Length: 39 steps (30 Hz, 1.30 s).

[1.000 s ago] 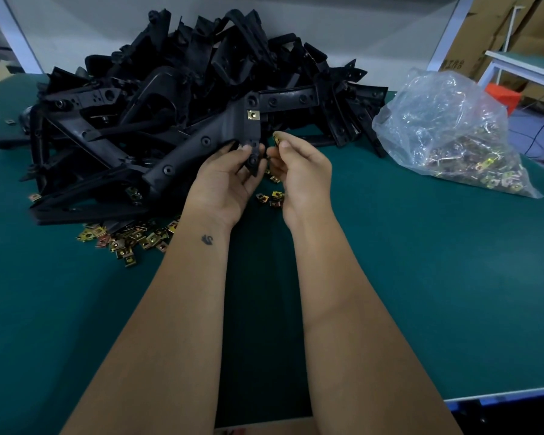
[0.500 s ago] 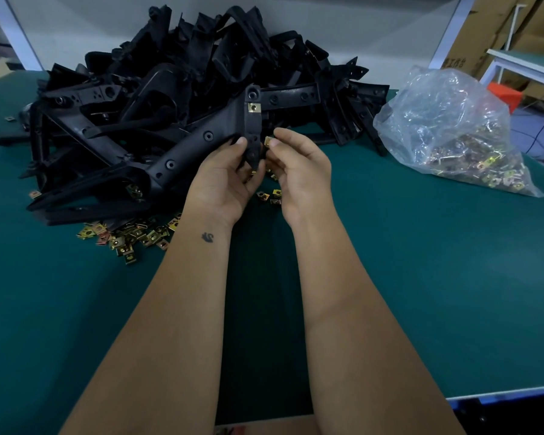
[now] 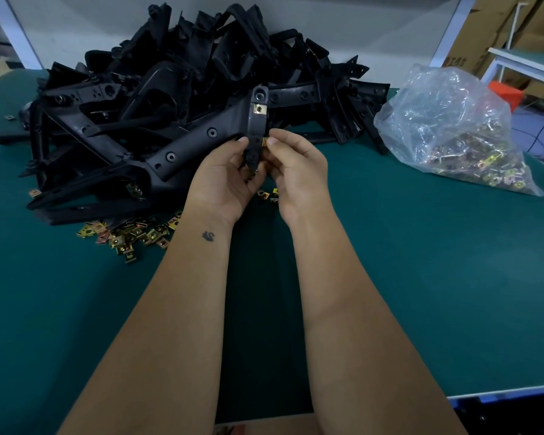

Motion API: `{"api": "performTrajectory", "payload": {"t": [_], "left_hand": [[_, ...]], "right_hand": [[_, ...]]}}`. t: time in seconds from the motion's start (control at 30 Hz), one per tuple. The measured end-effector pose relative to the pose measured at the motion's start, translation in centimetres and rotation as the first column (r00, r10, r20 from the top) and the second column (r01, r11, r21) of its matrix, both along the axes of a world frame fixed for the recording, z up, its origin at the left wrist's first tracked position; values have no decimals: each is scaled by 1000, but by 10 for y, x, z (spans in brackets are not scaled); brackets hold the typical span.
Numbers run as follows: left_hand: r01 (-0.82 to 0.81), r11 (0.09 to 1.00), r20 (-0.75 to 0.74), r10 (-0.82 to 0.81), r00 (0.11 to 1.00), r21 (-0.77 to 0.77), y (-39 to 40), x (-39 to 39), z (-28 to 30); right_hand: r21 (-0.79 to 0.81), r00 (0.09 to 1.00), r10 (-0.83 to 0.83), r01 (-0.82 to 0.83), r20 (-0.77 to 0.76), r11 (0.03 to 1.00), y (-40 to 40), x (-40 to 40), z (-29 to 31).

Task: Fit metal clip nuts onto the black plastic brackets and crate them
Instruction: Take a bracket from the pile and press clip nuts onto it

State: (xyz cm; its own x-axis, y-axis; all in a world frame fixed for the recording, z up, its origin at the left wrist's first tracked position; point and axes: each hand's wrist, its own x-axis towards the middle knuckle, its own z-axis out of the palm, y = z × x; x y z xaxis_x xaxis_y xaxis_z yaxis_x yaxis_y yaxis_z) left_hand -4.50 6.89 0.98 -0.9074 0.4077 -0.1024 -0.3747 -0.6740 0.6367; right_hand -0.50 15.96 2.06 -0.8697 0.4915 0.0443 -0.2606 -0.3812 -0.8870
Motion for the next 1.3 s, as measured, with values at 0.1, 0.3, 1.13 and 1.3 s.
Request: {"api": "performTrajectory", "payload": {"t": [0.1,0.3,1.13,1.3], "left_hand": [[0,1000,-4,0,1000,6,0,-1,-1],[18,1000,-90,-17,996,16,-1,-2,-2],[51,991,-152,-69,986,-120,-4,1,0],[45,991,-152,-65,986,-127,-5,-1,-2]], "right_hand": [[28,1000,1,-1,4,1000,-3,0,0],[0,1000,-20,20,-1,1000,-3,0,0],[57,1000,14,-14,17,998,-1,1,0],[79,1000,3,-4,14,997,-1,0,-1]]}}
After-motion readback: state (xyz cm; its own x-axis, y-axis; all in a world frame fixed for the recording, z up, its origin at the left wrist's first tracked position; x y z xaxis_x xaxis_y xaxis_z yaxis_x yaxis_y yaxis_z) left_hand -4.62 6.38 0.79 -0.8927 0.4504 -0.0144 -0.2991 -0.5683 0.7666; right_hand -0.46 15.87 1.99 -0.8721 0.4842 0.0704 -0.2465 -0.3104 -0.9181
